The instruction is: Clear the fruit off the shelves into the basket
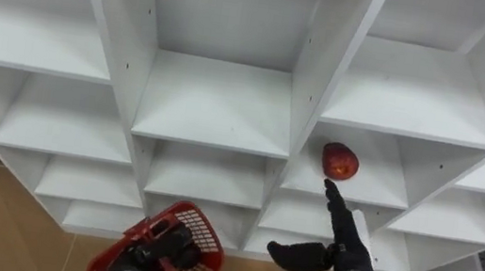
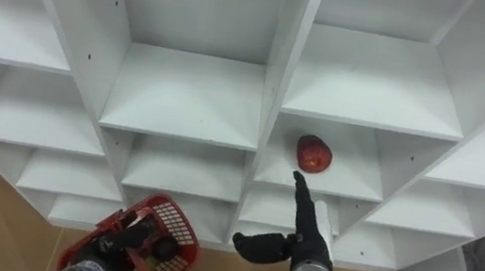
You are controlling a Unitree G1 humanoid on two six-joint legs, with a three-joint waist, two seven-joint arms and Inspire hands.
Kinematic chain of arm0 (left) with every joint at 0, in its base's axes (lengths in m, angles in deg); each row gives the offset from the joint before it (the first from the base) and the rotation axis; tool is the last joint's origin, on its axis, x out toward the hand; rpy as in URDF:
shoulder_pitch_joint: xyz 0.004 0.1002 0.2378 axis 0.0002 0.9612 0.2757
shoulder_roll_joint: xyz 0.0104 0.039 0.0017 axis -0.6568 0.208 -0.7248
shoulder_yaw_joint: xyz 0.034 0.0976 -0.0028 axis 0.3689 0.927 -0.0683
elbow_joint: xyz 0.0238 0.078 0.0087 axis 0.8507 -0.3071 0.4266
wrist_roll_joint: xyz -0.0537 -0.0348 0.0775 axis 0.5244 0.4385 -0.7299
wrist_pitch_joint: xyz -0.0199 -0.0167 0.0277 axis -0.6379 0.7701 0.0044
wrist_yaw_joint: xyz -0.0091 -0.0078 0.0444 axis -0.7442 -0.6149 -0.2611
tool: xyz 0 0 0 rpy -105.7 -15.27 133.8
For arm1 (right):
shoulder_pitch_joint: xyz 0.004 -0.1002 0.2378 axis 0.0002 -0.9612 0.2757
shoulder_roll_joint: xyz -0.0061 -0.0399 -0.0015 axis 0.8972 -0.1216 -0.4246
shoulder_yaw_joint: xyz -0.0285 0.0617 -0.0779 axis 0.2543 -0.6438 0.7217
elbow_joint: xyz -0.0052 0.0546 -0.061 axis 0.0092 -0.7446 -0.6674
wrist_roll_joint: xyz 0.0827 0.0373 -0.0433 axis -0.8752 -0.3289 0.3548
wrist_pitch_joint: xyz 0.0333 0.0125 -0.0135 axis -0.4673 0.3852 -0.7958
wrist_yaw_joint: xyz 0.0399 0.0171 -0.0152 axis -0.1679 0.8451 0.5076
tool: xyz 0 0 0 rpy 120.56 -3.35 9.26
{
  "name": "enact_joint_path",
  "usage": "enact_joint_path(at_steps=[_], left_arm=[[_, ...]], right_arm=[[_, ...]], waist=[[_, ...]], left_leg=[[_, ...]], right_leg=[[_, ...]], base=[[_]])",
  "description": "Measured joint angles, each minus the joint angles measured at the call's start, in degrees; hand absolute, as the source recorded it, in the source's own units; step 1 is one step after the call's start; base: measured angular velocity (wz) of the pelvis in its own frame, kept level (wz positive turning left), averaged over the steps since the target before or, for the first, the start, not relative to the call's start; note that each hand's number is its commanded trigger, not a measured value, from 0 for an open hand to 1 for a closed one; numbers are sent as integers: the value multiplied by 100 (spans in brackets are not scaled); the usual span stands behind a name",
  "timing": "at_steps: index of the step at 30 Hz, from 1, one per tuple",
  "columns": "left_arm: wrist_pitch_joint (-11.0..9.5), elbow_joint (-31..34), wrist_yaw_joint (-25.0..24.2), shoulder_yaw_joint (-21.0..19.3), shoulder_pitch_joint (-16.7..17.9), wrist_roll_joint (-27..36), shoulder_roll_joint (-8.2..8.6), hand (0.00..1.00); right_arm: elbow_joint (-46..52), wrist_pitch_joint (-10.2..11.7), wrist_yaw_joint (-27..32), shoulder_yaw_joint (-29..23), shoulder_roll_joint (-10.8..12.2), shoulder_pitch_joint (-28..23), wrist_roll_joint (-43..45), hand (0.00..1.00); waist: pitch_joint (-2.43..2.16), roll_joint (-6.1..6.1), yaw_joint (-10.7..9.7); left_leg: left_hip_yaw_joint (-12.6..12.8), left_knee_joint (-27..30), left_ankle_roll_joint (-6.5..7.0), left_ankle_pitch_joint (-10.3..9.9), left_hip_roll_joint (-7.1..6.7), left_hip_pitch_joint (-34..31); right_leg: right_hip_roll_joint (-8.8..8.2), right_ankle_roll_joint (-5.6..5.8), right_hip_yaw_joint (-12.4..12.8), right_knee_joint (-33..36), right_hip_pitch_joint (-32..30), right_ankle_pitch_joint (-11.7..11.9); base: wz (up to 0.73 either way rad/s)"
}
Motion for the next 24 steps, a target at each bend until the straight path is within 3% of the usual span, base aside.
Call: enact_joint_path(at_steps=[3, 7, 13, 17, 24], left_arm=[[0, 0, 82, -129, 2, -2, 21, 100], [12, 0, 117, -179, 4, -9, 7, 100], [82, 0, 122, -415, 73, -15, -58, 100], [108, 0, 118, -448, 232, -108, -186, 100], [294, -4, 82, -572, 304, -416, -275, 100]], right_arm=[[1, 0, 97, -27, -18, 4, 0, 0], [2, 0, 260, -88, -48, 84, -73, 0], [-65, -15, 655, -473, -137, 136, -506, 0], [-347, -27, 816, -667, -288, 240, -555, 0], [-769, -62, 994, -823, -364, 623, -596, 0]], waist=[[27, -40, 24], [28, -52, 42], [3, -110, 56], [-30, -181, 75], [-20, -261, 135]], left_leg=[[-2, -11, 0, 0, 0, 67], [-6, -25, 1, 0, -1, 72], [-106, -5, -5, 3, -2, 37], [-130, 8, -7, 4, -2, 23], [-218, 123, -4, 2, -27, -176]], right_leg=[[0, 0, 21, -2, 63, 0], [1, 0, -2, -1, 62, 0], [-1, 0, -145, 13, 75, 0], [0, 0, -165, 12, 75, 0], [-35, 0, -354, 9, -35, 0]], base=[[0], [0], [8], [3], [7]])
